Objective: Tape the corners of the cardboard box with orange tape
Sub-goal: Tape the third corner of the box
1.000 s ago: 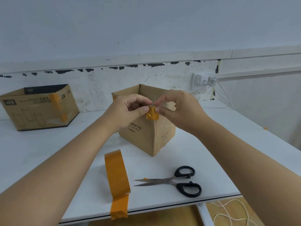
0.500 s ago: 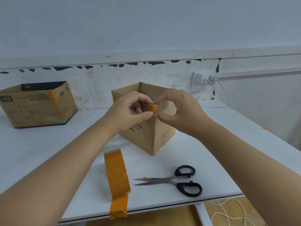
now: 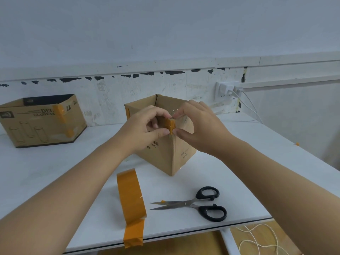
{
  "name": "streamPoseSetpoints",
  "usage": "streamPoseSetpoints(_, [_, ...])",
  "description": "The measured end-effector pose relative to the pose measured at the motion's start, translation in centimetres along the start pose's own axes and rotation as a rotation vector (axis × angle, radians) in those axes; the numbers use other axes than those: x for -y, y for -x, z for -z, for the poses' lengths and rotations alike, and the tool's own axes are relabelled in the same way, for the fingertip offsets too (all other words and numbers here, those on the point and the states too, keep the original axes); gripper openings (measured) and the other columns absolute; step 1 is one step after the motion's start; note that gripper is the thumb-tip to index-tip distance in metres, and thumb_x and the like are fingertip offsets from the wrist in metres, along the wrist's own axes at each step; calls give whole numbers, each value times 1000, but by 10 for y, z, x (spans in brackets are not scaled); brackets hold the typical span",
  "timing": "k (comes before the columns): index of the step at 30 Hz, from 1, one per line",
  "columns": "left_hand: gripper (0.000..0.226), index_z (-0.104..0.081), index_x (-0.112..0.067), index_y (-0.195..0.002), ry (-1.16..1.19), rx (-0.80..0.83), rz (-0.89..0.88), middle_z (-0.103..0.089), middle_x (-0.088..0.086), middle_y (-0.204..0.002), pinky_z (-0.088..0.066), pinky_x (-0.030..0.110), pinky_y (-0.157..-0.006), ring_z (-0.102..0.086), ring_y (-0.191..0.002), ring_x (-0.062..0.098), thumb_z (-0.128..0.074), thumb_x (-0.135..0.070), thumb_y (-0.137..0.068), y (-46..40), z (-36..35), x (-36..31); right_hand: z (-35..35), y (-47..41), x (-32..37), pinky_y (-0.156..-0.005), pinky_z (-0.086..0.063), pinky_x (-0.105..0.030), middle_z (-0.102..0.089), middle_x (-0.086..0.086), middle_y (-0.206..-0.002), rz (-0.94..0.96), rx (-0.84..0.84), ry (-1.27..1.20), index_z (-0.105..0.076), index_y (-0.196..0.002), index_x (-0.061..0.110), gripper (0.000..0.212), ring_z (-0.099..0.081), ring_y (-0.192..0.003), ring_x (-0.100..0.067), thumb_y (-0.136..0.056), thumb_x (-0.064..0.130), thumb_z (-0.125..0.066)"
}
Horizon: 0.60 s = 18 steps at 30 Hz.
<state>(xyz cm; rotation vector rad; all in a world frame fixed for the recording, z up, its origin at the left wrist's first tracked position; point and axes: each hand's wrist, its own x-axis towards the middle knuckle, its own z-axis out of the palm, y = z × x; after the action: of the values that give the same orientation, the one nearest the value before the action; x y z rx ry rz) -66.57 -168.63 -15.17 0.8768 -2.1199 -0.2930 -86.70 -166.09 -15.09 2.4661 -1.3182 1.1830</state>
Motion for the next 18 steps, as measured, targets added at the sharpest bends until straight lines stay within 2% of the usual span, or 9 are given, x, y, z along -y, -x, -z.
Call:
streamPoseSetpoints(7, [39,-58,-41,-98,-45,-24,-21,-56,-10,-89,-40,7,-70,-50,-73,4,-75,-11,-78,-3,-2,0,-4,0,1,-80,-32,-19,-55,11,-106,5,-14,17,-59,-105,20,36,-37,-96,-6,-75,27,-77])
streamPoseSetpoints(11, [41,-55,-52,-98,-7,22,-22,-54,-15,-91,-43,11,-73,-52,-78,6,-72,-18,-82,-1,1,1,-2,0,0,-83,-35,-21,-57,10,-107,2,1,-1,-59,-105,21,35,-40,-98,-7,-75,28,-77])
streamPoseSetpoints(14, [39,-57,-53,-96,43,41,-5,-55,-15,-92,-44,14,-74,-52,-77,7,-74,-23,-80,-1,4,-1,0,1,-1,-86,-37,-22,-58,10,-107,3,10,-28,-60,-105,22,33,-42,-101,-8,-76,27,-75])
streamPoseSetpoints(18, [33,-59,-47,-88,30,-23,24,-57,-10,-87,-41,10,-65,-49,-69,4,-78,-24,-74,-5,0,-4,-4,2,0,-85,-37,-22,-59,8,-106,-6,-25,-43,-62,-105,20,31,-44,-100,-11,-78,26,-75])
